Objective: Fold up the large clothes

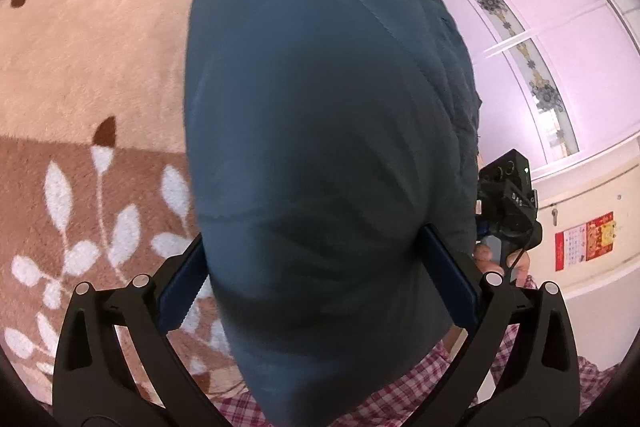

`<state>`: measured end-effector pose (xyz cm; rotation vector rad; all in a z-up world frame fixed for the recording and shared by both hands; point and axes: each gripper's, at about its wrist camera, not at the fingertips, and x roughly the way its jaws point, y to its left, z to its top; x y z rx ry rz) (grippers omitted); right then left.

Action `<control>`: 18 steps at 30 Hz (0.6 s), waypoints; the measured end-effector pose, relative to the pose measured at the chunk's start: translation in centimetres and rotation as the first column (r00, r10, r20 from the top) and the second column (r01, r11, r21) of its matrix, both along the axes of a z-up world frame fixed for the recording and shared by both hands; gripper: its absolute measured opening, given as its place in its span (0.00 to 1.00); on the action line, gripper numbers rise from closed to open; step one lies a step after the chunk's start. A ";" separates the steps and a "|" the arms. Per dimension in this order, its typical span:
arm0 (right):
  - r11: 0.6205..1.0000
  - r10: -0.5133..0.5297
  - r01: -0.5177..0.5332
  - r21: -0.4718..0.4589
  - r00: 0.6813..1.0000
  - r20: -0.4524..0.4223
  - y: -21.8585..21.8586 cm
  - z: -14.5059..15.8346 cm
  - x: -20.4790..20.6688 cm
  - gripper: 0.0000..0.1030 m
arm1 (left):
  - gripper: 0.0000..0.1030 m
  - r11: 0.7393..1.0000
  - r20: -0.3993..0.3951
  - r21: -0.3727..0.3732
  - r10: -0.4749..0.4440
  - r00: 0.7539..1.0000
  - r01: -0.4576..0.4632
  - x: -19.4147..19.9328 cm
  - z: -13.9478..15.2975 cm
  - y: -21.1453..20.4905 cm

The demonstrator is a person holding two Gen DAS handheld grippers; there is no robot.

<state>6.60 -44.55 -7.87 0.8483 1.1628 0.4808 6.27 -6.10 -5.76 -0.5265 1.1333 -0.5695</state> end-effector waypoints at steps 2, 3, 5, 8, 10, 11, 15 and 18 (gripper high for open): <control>1.000 0.003 -0.003 0.013 1.000 0.023 0.1 0.3 -0.4 0.54 | 0.90 1.000 0.033 0.010 0.002 0.999 -0.002 -0.3 0.4 -0.2; 1.000 0.002 -0.003 0.014 0.999 0.037 0.1 0.6 -0.6 0.49 | 0.86 1.000 0.058 0.015 0.004 0.998 -0.005 -0.5 0.7 -0.3; 1.000 -0.001 0.001 0.002 0.997 0.076 0.4 1.2 -1.3 0.44 | 0.81 0.999 0.094 0.032 0.002 0.996 -0.005 -0.7 1.1 -0.4; 0.999 0.010 -0.004 -0.042 0.990 0.142 1.2 2.8 -2.1 0.38 | 0.74 0.998 0.161 0.065 0.007 0.987 -0.017 -1.0 2.1 -0.5; 0.996 0.025 -0.009 -0.086 0.981 0.192 2.1 4.1 -2.4 0.36 | 0.70 0.995 0.219 0.097 0.013 0.976 -0.035 -0.8 2.9 -0.6; 0.995 0.031 -0.011 -0.096 0.977 0.209 2.5 4.5 -2.3 0.35 | 0.69 0.993 0.244 0.106 0.018 0.970 -0.045 -0.6 3.3 -0.6; 0.990 0.063 -0.025 -0.139 0.959 0.276 4.3 6.5 -1.2 0.34 | 0.68 0.988 0.319 0.125 0.048 0.947 -0.092 0.9 4.9 0.5; 0.986 0.087 -0.038 -0.163 0.949 0.304 6.2 7.4 0.7 0.34 | 0.68 0.980 0.371 0.139 0.080 0.925 -0.140 3.3 6.6 2.4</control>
